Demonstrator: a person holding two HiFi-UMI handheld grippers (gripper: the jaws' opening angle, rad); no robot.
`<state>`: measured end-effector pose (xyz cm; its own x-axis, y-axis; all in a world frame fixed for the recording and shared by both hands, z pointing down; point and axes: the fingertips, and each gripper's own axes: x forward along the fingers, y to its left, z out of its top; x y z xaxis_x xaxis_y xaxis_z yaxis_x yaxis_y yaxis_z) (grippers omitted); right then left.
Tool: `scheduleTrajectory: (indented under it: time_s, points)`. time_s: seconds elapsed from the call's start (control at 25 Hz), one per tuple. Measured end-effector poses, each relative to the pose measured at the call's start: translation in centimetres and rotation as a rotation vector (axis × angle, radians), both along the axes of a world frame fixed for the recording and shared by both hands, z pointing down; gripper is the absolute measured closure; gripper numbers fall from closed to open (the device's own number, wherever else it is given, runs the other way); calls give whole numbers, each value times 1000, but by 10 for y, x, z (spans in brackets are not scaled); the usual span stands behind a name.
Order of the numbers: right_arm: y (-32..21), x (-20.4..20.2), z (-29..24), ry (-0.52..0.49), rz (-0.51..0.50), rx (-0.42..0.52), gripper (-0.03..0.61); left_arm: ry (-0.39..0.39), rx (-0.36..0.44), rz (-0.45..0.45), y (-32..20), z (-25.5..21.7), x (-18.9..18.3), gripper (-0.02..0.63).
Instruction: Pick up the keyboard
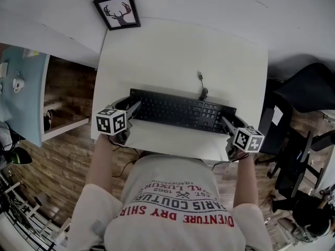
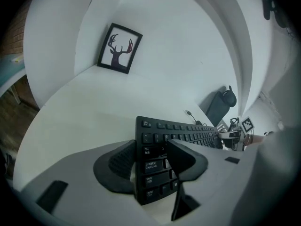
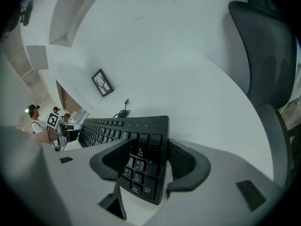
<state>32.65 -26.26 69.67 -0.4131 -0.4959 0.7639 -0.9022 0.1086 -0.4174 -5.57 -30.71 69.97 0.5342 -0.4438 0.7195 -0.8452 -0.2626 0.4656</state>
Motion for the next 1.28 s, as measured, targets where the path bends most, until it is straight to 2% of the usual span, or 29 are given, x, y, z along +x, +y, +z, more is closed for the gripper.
scheduleTrajectory:
  time_s: [0.28,0.56,0.84,1.28]
  points:
    - [2,1,-2,23,21,8,310,-16,19,-18,1,-1,0,390]
    - [29,11,-17,31,41,24,310,-38,56,4,19,-19,11,391]
    - [26,10,-42,45,15,92,311,-32,82,-22,29,-36,10,391]
    - [9,4,-96,62,0,228,313,-33,217,-54,20,-90,2,391]
